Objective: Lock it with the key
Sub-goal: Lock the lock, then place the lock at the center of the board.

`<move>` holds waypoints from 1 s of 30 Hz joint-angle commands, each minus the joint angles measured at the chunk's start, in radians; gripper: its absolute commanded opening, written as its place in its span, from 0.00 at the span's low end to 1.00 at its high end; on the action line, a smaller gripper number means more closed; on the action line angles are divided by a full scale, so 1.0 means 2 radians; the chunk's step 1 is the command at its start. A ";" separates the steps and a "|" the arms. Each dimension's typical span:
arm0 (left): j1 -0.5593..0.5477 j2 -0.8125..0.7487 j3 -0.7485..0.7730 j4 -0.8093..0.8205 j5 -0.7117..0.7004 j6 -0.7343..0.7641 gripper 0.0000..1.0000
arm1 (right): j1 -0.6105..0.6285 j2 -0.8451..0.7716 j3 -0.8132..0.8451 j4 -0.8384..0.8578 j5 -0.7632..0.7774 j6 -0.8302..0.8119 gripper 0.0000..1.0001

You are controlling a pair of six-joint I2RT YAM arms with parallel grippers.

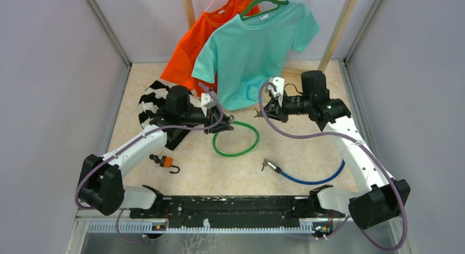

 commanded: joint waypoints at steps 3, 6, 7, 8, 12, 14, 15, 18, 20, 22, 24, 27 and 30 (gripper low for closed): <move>0.096 0.011 -0.017 0.191 -0.041 -0.364 0.00 | 0.001 -0.041 -0.051 0.021 0.022 -0.003 0.00; 0.117 0.019 -0.041 0.253 -0.061 -0.479 0.00 | 0.002 -0.055 -0.072 0.036 0.025 0.019 0.00; 0.122 0.021 -0.050 0.265 -0.073 -0.501 0.00 | 0.001 -0.057 -0.077 0.038 0.024 0.026 0.00; 0.126 0.021 -0.060 0.279 -0.083 -0.522 0.00 | 0.001 -0.059 -0.082 0.041 0.023 0.032 0.00; 0.151 0.036 -0.106 0.333 -0.127 -0.612 0.00 | 0.001 -0.067 -0.105 0.056 0.018 0.052 0.00; 0.162 0.051 -0.119 0.346 -0.148 -0.639 0.00 | 0.001 -0.070 -0.119 0.064 0.014 0.059 0.00; 0.165 0.060 -0.122 0.347 -0.154 -0.647 0.00 | 0.001 -0.071 -0.124 0.066 0.013 0.061 0.00; 0.167 0.087 -0.123 0.341 -0.165 -0.657 0.02 | 0.001 -0.072 -0.137 0.073 0.012 0.066 0.00; 0.167 0.110 -0.123 0.345 -0.173 -0.659 0.03 | 0.001 -0.070 -0.145 0.081 0.008 0.069 0.00; 0.167 0.139 -0.115 0.354 -0.172 -0.657 0.05 | 0.001 -0.068 -0.153 0.090 0.002 0.072 0.00; 0.166 0.169 -0.102 0.358 -0.162 -0.650 0.08 | 0.002 -0.066 -0.161 0.099 -0.003 0.076 0.00; 0.166 0.214 -0.074 0.341 -0.139 -0.635 0.17 | 0.001 -0.060 -0.173 0.114 -0.010 0.083 0.00; 0.166 0.236 -0.063 0.318 -0.137 -0.612 0.27 | 0.002 -0.052 -0.180 0.120 -0.014 0.085 0.00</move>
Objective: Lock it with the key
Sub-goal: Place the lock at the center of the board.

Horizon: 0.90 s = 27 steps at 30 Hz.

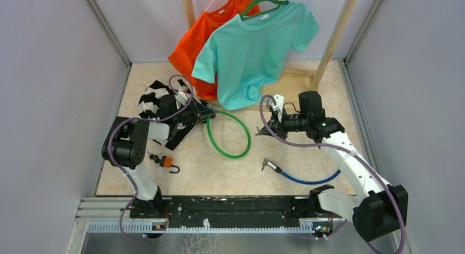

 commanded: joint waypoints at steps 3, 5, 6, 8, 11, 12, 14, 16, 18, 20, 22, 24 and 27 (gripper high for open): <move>-0.001 0.017 0.026 -0.033 0.013 0.050 0.43 | 0.003 0.012 -0.007 0.044 -0.024 0.010 0.00; -0.001 0.007 0.025 -0.058 0.012 0.077 0.55 | 0.004 0.017 -0.007 0.046 -0.024 0.010 0.00; -0.001 -0.001 0.025 -0.071 0.014 0.092 0.61 | 0.008 0.020 -0.007 0.048 -0.024 0.009 0.00; -0.001 -0.017 0.026 -0.094 0.018 0.116 0.76 | 0.014 0.027 -0.005 0.049 -0.020 0.004 0.00; 0.000 -0.044 0.031 -0.128 0.021 0.156 0.90 | 0.031 0.042 -0.003 0.056 -0.014 -0.004 0.00; -0.001 -0.053 0.034 -0.143 0.019 0.172 0.92 | 0.039 0.049 -0.002 0.060 -0.012 -0.005 0.00; -0.001 -0.072 0.042 -0.177 0.018 0.203 0.97 | 0.057 0.063 -0.002 0.065 -0.004 -0.013 0.00; -0.001 -0.086 0.052 -0.214 0.021 0.237 0.99 | 0.078 0.079 -0.003 0.069 0.005 -0.022 0.00; -0.001 -0.097 0.065 -0.259 0.021 0.275 0.99 | 0.098 0.098 -0.006 0.077 0.009 -0.029 0.00; -0.001 -0.106 0.076 -0.297 0.022 0.311 0.99 | 0.114 0.116 -0.010 0.088 0.009 -0.032 0.00; -0.001 -0.111 0.090 -0.333 0.027 0.353 0.99 | 0.129 0.135 -0.010 0.090 0.010 -0.043 0.00; -0.001 -0.115 0.098 -0.350 0.030 0.375 0.99 | 0.140 0.146 -0.010 0.095 0.011 -0.048 0.00; -0.001 -0.125 0.101 -0.354 0.018 0.391 0.99 | 0.153 0.162 -0.014 0.113 0.013 -0.050 0.00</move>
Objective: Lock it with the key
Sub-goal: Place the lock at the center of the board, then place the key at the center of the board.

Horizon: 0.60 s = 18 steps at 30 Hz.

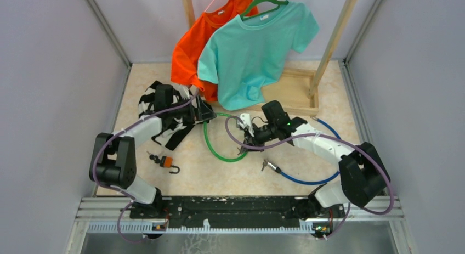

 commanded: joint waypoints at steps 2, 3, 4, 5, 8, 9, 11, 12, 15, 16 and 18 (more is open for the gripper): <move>-0.001 -0.032 0.025 -0.056 -0.024 0.085 0.99 | 0.025 0.020 -0.002 0.053 -0.001 -0.017 0.00; -0.001 -0.040 0.028 -0.065 -0.038 0.098 0.99 | 0.029 0.024 -0.003 0.057 0.002 -0.018 0.00; -0.001 -0.052 0.028 -0.070 -0.051 0.108 0.99 | 0.036 0.026 -0.006 0.064 0.007 -0.018 0.00; 0.000 -0.062 0.025 -0.071 -0.061 0.118 0.99 | 0.042 0.028 -0.009 0.072 0.013 -0.017 0.00; -0.001 -0.091 0.013 -0.066 -0.085 0.142 0.99 | 0.061 0.033 -0.013 0.084 0.031 -0.015 0.00; -0.001 -0.100 0.009 -0.062 -0.093 0.150 0.99 | 0.066 0.034 -0.013 0.086 0.037 -0.014 0.00; -0.001 -0.117 0.006 -0.059 -0.111 0.167 0.99 | 0.071 0.036 -0.013 0.091 0.044 -0.005 0.00; -0.001 -0.126 0.006 -0.060 -0.121 0.176 0.99 | 0.072 0.035 -0.015 0.094 0.047 -0.001 0.00; -0.001 -0.155 0.012 -0.069 -0.135 0.210 0.99 | 0.074 0.033 -0.018 0.106 0.063 0.010 0.00; 0.000 -0.169 0.011 -0.070 -0.139 0.222 0.99 | 0.075 0.033 -0.017 0.110 0.069 0.017 0.00; -0.001 -0.193 0.007 -0.070 -0.147 0.246 0.99 | 0.081 0.035 -0.015 0.121 0.085 0.032 0.00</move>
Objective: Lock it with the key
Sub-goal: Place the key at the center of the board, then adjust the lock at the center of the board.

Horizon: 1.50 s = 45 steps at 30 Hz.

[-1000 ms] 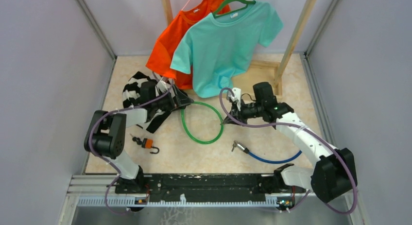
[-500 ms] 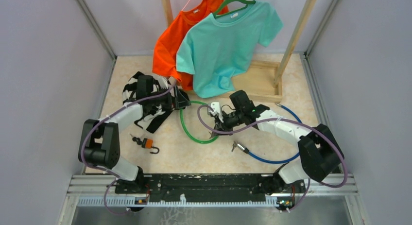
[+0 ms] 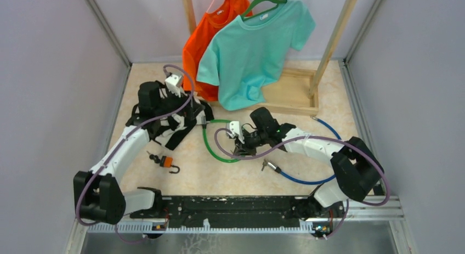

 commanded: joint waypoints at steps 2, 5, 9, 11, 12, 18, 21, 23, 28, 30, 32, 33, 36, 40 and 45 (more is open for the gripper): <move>0.000 -0.072 -0.003 0.001 -0.041 0.081 0.99 | 0.021 0.005 0.006 0.053 0.050 0.034 0.00; 0.007 -0.089 0.000 -0.007 -0.058 0.090 0.99 | 0.034 0.021 0.016 0.068 0.089 0.049 0.01; 0.026 -0.096 0.012 -0.029 -0.035 0.086 0.99 | 0.037 0.049 0.035 0.074 0.116 0.073 0.02; 0.038 -0.097 0.016 -0.033 -0.009 0.082 0.99 | 0.037 0.059 0.043 0.074 0.122 0.077 0.02; 0.043 -0.099 0.016 -0.033 0.000 0.074 0.99 | 0.037 0.064 0.047 0.074 0.125 0.079 0.02; 0.061 -0.108 -0.004 -0.013 0.049 0.057 0.99 | 0.037 0.095 0.080 0.062 0.144 0.095 0.06; 0.061 -0.108 -0.008 -0.008 0.058 0.055 0.99 | 0.037 0.122 0.101 0.043 0.153 0.101 0.22; 0.061 -0.108 -0.006 -0.011 0.057 0.060 0.99 | 0.037 0.121 0.110 0.027 0.166 0.099 0.37; 0.060 -0.108 0.000 -0.024 0.066 0.073 0.99 | 0.027 0.059 0.094 0.005 0.208 0.062 0.59; 0.060 -0.106 0.003 -0.031 0.078 0.078 0.99 | 0.008 0.026 0.081 -0.005 0.215 0.049 0.61; 0.059 -0.106 0.002 -0.033 0.090 0.081 0.99 | -0.023 -0.006 0.071 -0.022 0.214 0.036 0.63; 0.059 -0.106 0.000 -0.034 0.095 0.083 0.99 | -0.040 -0.022 0.068 -0.036 0.216 0.029 0.64; 0.054 -0.108 -0.003 -0.036 0.105 0.092 0.99 | -0.099 -0.066 0.061 -0.076 0.224 0.013 0.66; 0.042 -0.107 0.000 -0.058 0.115 0.118 0.99 | -0.207 -0.117 0.052 -0.118 0.202 0.003 0.68; 0.012 -0.105 0.001 -0.090 0.113 0.156 0.99 | -0.300 -0.144 0.047 -0.188 0.185 -0.033 0.68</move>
